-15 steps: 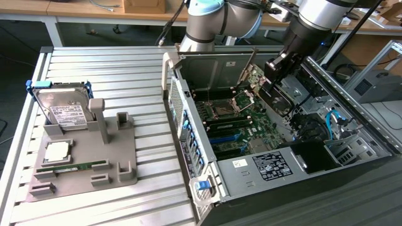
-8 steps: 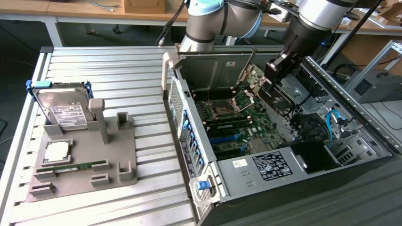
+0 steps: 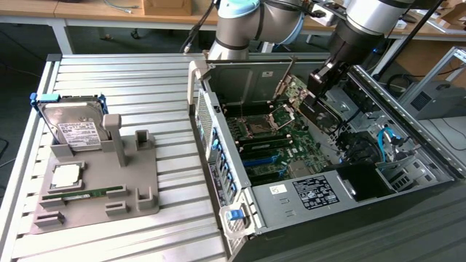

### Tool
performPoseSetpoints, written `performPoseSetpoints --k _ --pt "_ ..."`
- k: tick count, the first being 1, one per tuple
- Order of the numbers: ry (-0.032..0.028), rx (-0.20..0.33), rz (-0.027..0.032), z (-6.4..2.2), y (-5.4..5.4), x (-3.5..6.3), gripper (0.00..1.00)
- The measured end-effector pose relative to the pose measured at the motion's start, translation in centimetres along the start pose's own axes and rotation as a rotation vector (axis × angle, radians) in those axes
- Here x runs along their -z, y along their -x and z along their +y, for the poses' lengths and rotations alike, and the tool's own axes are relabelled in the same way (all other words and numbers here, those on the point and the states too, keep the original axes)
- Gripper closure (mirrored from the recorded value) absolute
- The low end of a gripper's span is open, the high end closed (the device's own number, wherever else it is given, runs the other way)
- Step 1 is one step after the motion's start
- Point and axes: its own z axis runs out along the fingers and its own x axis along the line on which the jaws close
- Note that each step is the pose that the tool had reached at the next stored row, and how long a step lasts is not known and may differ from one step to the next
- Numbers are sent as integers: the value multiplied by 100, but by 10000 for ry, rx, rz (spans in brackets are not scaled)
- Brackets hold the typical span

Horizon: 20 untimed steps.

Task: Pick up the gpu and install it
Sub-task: 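Insert the gpu into the slot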

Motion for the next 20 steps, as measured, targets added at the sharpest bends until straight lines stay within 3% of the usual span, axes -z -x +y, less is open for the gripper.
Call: performPoseSetpoints --k 20 --pt "8 980 76 0 0 0 73"
